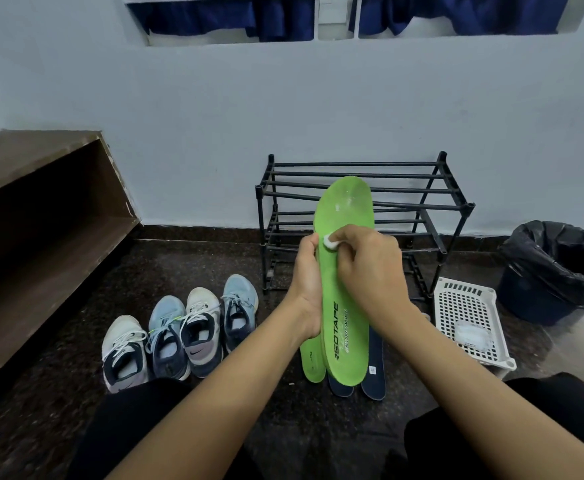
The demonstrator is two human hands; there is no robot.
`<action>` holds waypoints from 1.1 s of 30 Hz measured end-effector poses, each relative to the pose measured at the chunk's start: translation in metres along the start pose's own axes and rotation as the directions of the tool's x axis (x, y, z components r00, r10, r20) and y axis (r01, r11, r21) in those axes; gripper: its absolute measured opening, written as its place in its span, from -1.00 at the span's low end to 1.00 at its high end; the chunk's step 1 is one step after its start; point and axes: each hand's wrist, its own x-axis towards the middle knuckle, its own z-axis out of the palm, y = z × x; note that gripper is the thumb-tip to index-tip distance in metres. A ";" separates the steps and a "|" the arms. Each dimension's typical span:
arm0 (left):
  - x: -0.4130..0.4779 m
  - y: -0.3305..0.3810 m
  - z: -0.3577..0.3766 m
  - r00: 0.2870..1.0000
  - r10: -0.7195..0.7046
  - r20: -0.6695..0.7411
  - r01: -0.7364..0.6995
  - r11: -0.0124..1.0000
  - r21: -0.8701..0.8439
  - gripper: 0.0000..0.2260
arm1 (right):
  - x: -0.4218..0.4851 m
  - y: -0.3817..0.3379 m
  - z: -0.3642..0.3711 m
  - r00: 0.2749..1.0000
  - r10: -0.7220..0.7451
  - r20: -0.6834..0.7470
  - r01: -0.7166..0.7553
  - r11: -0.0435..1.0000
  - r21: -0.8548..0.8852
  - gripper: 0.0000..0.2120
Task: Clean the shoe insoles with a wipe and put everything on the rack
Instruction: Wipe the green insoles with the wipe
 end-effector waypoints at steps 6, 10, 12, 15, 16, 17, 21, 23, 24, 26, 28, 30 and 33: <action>0.006 0.011 -0.013 0.997 0.022 -0.076 -0.022 1.000 -0.006 -0.49 | -0.020 -0.018 0.005 0.995 -0.064 0.073 0.062 0.998 0.024 -0.77; 0.008 0.015 -0.017 0.995 0.048 -0.092 -0.049 0.999 -0.013 -0.48 | -0.020 -0.019 0.002 0.993 -0.063 0.099 0.051 0.992 0.115 -0.76; 0.008 0.014 -0.014 0.994 0.054 -0.098 -0.056 0.998 -0.017 -0.55 | -0.014 -0.017 0.002 0.994 -0.044 0.098 0.030 0.990 0.137 -0.75; 0.006 0.009 -0.008 0.997 0.039 -0.071 -0.039 0.999 -0.001 -0.59 | -0.005 -0.012 0.000 0.998 -0.046 0.047 0.041 0.994 0.102 -0.75; 0.005 0.007 -0.005 0.998 0.024 -0.051 -0.023 1.000 0.007 -0.59 | -0.002 -0.009 0.000 0.999 -0.048 0.022 0.046 0.996 0.081 -0.75; 0.004 0.006 -0.004 0.999 0.011 -0.034 -0.010 1.000 0.015 -0.59 | -0.001 -0.008 0.000 0.999 -0.045 0.004 0.045 0.997 0.067 -0.75; 0.001 0.011 -0.003 0.999 0.018 -0.047 -0.016 0.999 0.034 -0.64 | -0.004 -0.012 0.001 0.998 -0.063 0.001 0.063 0.996 0.056 -0.75; 0.002 0.016 -0.008 0.994 0.051 -0.093 -0.050 0.999 0.020 -0.63 | -0.010 -0.018 0.003 0.996 -0.090 0.017 0.088 0.994 0.072 -0.75; 0.004 0.018 -0.010 0.992 0.064 -0.111 -0.063 0.998 0.015 -0.59 | -0.013 -0.021 0.003 0.995 -0.098 0.027 0.096 0.992 0.080 -0.75; 0.006 0.021 -0.013 0.991 0.071 -0.115 -0.070 0.997 0.014 -0.52 | -0.019 -0.023 0.002 0.992 -0.115 0.044 0.111 0.991 0.072 -0.76; 0.008 0.019 -0.013 0.992 0.076 -0.099 -0.072 0.997 0.036 -0.48 | -0.021 -0.023 0.003 0.990 -0.123 0.063 0.120 0.992 0.046 -0.76; 0.009 0.015 -0.012 0.993 0.085 -0.078 -0.081 0.995 0.060 -0.46 | -0.018 -0.020 0.003 0.991 -0.116 0.069 0.113 0.993 0.046 -0.76; 0.009 0.007 -0.009 0.996 0.075 -0.049 -0.070 0.993 0.095 -0.48 | -0.012 -0.014 0.001 0.993 -0.119 0.026 0.117 0.991 0.059 -0.76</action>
